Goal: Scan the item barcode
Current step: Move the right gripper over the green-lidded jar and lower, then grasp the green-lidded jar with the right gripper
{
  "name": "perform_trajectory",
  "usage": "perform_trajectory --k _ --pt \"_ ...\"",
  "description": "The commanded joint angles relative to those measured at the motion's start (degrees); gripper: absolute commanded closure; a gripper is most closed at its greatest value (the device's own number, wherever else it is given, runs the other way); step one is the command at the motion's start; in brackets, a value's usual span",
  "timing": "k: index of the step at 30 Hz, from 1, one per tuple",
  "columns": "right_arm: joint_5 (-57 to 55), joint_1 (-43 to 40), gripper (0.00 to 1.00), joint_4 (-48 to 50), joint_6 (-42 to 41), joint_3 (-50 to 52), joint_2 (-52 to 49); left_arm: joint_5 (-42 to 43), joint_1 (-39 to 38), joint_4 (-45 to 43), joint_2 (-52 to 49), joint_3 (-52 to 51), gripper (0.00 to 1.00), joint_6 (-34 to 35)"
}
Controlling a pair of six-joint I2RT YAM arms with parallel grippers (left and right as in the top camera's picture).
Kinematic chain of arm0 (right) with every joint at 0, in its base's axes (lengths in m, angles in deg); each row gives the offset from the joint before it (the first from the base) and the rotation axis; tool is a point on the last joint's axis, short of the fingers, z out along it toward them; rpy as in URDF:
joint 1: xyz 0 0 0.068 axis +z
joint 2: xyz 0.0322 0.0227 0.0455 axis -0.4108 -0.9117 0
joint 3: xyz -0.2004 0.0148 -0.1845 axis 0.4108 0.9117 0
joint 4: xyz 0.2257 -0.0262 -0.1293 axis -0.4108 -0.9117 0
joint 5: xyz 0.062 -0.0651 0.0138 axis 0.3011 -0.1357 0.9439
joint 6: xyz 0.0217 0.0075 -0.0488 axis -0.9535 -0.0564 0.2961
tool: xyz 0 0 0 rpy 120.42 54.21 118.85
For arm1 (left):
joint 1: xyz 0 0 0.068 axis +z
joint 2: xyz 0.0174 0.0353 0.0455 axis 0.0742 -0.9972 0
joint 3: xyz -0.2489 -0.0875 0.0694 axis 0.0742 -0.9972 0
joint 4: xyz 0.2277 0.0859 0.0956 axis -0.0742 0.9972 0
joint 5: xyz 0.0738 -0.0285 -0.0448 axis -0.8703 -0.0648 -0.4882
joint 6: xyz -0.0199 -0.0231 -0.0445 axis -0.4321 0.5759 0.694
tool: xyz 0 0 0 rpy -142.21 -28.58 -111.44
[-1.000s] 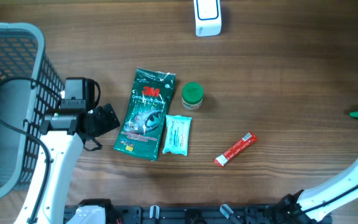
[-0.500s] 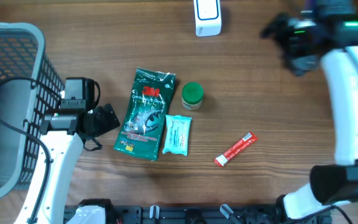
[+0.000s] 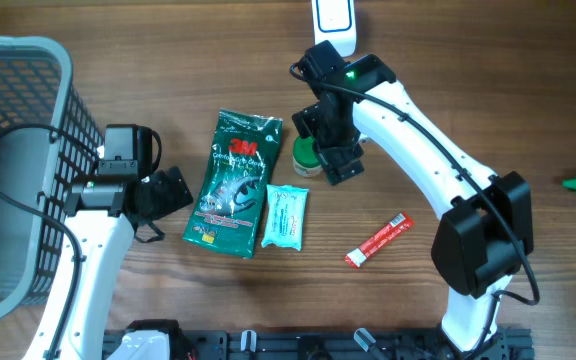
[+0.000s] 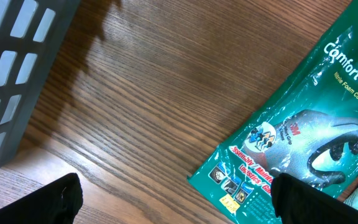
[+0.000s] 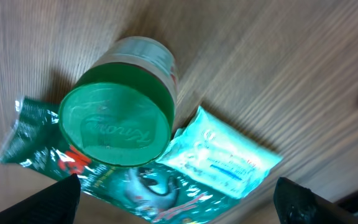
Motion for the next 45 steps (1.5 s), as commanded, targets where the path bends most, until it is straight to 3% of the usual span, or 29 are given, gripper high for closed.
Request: perform_trajectory --k 1,9,19,20,24,27,31,33,37,40,45 --pt "2.93 0.02 0.00 0.90 -16.96 0.04 -0.96 0.28 0.35 0.00 0.50 -0.37 0.00 -1.11" --pt "7.56 0.24 0.00 5.53 -17.44 0.04 -5.70 0.28 0.35 0.00 0.50 -0.37 0.00 -1.14" --pt "-2.10 0.17 0.03 9.33 -16.24 0.04 -9.75 0.28 0.35 -0.02 0.50 -0.37 0.00 -1.14" --pt "-3.15 0.13 0.11 8.57 -13.18 0.04 -9.75 0.28 0.35 0.00 0.50 -0.37 0.00 -1.14" --pt "-4.44 0.13 0.19 9.11 -0.81 0.04 -9.75 0.28 0.35 0.00 0.50 -0.37 0.00 -1.14" --pt "-6.32 -0.07 0.23 8.07 14.67 0.02 -9.73 0.28 0.35 0.00 0.50 -0.37 0.00 -1.11" --pt "-6.27 -1.84 0.23 7.17 42.45 -0.20 -9.73 0.28 0.35 0.00 0.50 -0.37 0.00 -1.14" --pt "-6.29 -2.73 0.22 6.19 50.99 -0.28 -9.64 0.28 0.35 -0.02 0.50 -0.37 0.00 -1.14" --pt "-2.73 -4.85 0.00 3.76 44.72 -1.81 -9.27 0.28 0.35 0.00 0.50 -0.37 0.00 -1.11" --pt "2.60 -4.98 0.01 2.86 37.07 -2.47 -9.07 0.28 0.35 -0.02 0.50 -0.37 0.00 -1.14" --pt "4.57 -4.87 0.00 -6.49 11.96 -2.49 -9.07 0.28 0.35 0.00 0.50 -0.37 0.00 -1.14"
